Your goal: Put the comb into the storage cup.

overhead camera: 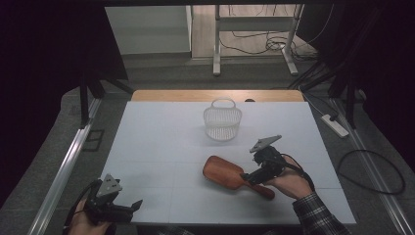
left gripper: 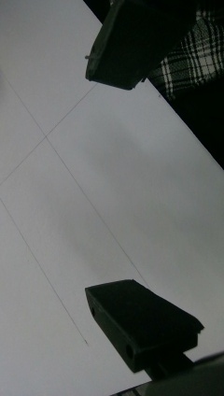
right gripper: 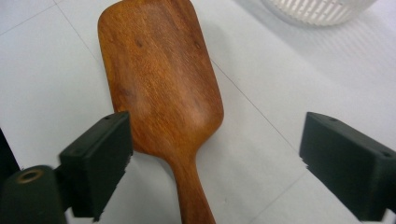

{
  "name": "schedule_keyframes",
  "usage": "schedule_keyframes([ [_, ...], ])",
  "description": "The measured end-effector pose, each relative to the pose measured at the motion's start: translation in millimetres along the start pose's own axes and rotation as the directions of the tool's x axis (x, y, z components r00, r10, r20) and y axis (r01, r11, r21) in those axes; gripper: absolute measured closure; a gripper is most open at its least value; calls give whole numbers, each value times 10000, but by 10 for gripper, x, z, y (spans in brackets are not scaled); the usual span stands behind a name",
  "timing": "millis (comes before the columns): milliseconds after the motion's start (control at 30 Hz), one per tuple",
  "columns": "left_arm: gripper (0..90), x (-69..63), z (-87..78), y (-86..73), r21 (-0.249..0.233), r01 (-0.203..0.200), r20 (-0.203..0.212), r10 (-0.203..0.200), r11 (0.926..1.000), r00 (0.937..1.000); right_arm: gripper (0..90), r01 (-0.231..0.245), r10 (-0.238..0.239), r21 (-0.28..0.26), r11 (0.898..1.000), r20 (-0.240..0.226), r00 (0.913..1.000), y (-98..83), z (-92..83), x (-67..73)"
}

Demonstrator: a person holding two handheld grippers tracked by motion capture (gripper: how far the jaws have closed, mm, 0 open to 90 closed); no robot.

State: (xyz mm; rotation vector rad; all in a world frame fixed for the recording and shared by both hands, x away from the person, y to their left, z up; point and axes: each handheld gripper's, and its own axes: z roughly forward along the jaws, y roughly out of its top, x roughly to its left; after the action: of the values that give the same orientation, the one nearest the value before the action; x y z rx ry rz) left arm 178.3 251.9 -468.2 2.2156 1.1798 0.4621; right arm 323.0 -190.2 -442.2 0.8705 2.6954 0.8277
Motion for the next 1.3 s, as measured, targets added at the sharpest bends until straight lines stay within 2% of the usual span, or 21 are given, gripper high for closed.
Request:
schedule_keyframes([
  [200, 23, 12, -8, -5, -81, 63, 75, -62, 9999, 10000, 0, -165, 167, -336, 9993, 55, 9998, -102, -82, -12],
  [400, 20, 37, -30, -20, -363, 245, 290, -235, 9990, 9993, 0, -174, 176, -372, 9992, 59, 9998, -173, -158, -27],
  [500, 15, 52, -43, -27, -502, 351, 367, -333, 9981, 9988, 0, -537, 541, -455, 9975, 65, 9985, -211, -193, -42],
  [600, 6, 72, -60, -37, -683, 608, 406, -581, 9958, 9975, 0, -705, 711, -546, 9960, 80, 9974, -224, -211, -45],
  [700, 0, 89, -83, -40, -940, 810, 364, -779, 9923, 9963, 0, -667, 675, -585, 9961, 120, 9976, -219, -208, -24],
  [800, 0, 86, -83, -26, -1158, 974, 569, -913, 9885, 9942, 0, -641, 644, -622, 9960, 25, 9979, -212, -177, 7],
  [867, 0, 71, -68, -15, -1015, 819, 468, -774, 9915, 9959, 0, -683, 683, -492, 9965, 0, 9977, -214, -136, 21],
  [1000, 0, 72, -61, -14, -971, 794, 509, -747, 9921, 9959, 0, -578, 578, -65, 9983, 37, 9983, -225, -49, 44],
  [1100, 0, 72, -54, -11, -916, 785, 519, -740, 9927, 9959, 0, -508, 508, 45, 9987, 79, 9987, -233, -7, 56],
  [1200, 0, 50, -59, -7, -968, 579, 364, -546, 9936, 9978, 0, -372, 365, 334, 9987, 220, 9991, -244, 63, 75],
  [1300, 0, 49, -44, 1, -837, 610, 310, -586, 9946, 9978, 0, -311, 304, 554, 9980, 126, 9995, -251, 117, 86],
])
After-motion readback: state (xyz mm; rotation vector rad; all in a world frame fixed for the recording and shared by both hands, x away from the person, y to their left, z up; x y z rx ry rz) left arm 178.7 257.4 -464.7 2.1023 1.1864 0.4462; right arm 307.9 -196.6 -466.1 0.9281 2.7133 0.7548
